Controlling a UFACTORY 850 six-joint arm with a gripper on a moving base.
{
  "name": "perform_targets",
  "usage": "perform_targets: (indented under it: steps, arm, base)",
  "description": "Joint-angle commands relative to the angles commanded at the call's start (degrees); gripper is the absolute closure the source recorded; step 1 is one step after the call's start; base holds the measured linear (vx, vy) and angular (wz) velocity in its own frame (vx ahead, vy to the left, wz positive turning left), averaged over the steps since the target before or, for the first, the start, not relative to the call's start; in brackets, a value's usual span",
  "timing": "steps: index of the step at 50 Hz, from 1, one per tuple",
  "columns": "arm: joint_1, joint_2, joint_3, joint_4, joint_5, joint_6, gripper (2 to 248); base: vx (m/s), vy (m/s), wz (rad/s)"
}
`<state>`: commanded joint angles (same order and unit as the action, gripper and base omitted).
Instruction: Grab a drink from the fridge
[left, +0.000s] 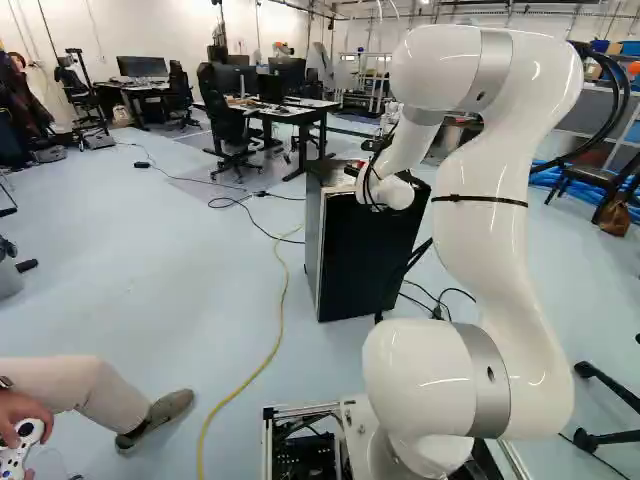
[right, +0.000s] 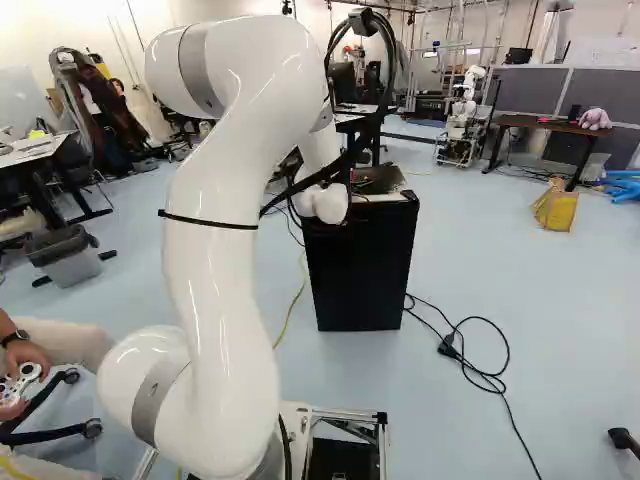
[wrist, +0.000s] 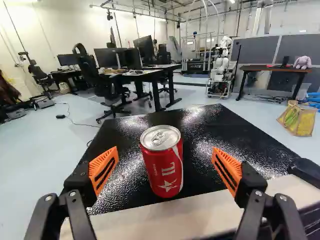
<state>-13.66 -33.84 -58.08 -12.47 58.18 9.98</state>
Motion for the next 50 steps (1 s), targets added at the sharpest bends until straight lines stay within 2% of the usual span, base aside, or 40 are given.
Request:
perform_targets:
  steps: [13,14,19,20,24,25,29,30,34,35,50]
  arm:
    - [0.1,-0.7,-0.9,0.0,0.0,0.0,3]
    - [0.1,-0.7,-0.9,0.0,0.0,0.0,26]
    - [0.1,-0.7,-0.9,0.0,0.0,0.0,26]
    - [0.1,-0.7,-0.9,0.0,0.0,0.0,65]
    - [0.1,-0.7,-0.9,0.0,0.0,0.0,65]
    - [0.1,-0.7,-0.9,0.0,0.0,0.0,103]
    - [0.1,-0.7,-0.9,0.0,0.0,0.0,103]
    - [0.1,-0.7,-0.9,0.0,0.0,0.0,140]
    - [0.1,-0.6,-0.9,0.0,0.0,0.0,140]
    - [0.1,-0.6,-0.9,0.0,0.0,0.0,152]
    - [0.1,0.9,-0.8,0.0,0.0,0.0,152]
  base:
    - [0.0,0.0,0.0]
    - [0.0,0.0,0.0]
    - [0.0,0.0,0.0]
    - [0.0,0.0,0.0]
    - [0.0,0.0,0.0]
    - [0.0,0.0,0.0]
    - [0.0,0.0,0.0]
    - [0.0,0.0,0.0]
    - [0.0,0.0,0.0]
    - [0.0,0.0,0.0]
    - [0.0,0.0,0.0]
